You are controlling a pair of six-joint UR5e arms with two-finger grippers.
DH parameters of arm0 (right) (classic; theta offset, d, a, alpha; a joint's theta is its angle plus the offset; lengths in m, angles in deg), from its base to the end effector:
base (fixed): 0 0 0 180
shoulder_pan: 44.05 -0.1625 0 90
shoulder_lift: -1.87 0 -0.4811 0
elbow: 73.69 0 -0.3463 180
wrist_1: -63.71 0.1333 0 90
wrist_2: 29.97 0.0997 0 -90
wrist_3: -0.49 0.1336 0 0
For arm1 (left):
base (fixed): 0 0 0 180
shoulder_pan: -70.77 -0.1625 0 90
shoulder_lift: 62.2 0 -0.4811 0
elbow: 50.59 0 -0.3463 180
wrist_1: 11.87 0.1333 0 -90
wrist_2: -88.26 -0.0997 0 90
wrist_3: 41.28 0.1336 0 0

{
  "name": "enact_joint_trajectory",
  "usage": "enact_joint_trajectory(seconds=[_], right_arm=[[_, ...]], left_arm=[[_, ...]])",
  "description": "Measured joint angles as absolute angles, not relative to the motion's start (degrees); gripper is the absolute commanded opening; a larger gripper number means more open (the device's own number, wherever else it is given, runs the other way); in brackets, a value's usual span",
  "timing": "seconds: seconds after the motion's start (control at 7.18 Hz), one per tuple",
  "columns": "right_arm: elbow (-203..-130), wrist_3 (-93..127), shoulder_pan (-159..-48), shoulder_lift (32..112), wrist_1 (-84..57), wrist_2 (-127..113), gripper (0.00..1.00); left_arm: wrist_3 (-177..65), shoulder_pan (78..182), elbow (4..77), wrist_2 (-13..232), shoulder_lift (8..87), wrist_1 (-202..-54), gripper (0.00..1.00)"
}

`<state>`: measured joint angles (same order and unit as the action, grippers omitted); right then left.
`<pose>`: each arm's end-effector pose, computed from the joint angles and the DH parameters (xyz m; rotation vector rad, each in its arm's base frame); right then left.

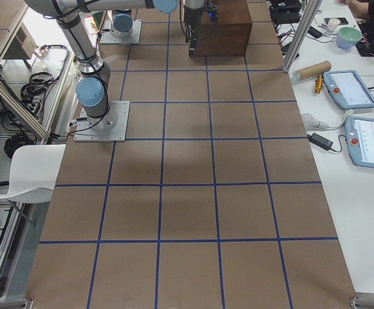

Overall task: Open drawer and put corn inside
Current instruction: 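Lower the corn into the drawer and open the left gripper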

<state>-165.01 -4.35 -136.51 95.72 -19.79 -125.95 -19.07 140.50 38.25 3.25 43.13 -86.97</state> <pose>0.1366 -0.3984 0.5183 0.1988 -3.0303 -0.1085 0.0596 -0.5796 0.4099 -0.0527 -3.0639 0.0666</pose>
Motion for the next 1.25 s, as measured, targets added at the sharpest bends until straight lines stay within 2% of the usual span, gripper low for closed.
enact_joint_trajectory(seconds=[0.28, 0.97, 1.25], right_arm=[[-165.01, -4.35, -136.51, 95.71, -19.79, -125.97, 1.0], [-165.01, -4.35, -136.51, 95.7, -19.79, -125.97, 1.0], [-165.01, -4.34, -136.51, 95.69, -19.79, -126.01, 1.0]], left_arm=[[-21.64, 141.09, 37.85, 2.94, 40.71, -88.98, 1.0], [-29.27, 147.6, 38.06, 2.35, 28.74, -101.52, 1.0], [-29.67, 152.01, 38.26, 2.33, 26.81, -102.32, 1.0]])
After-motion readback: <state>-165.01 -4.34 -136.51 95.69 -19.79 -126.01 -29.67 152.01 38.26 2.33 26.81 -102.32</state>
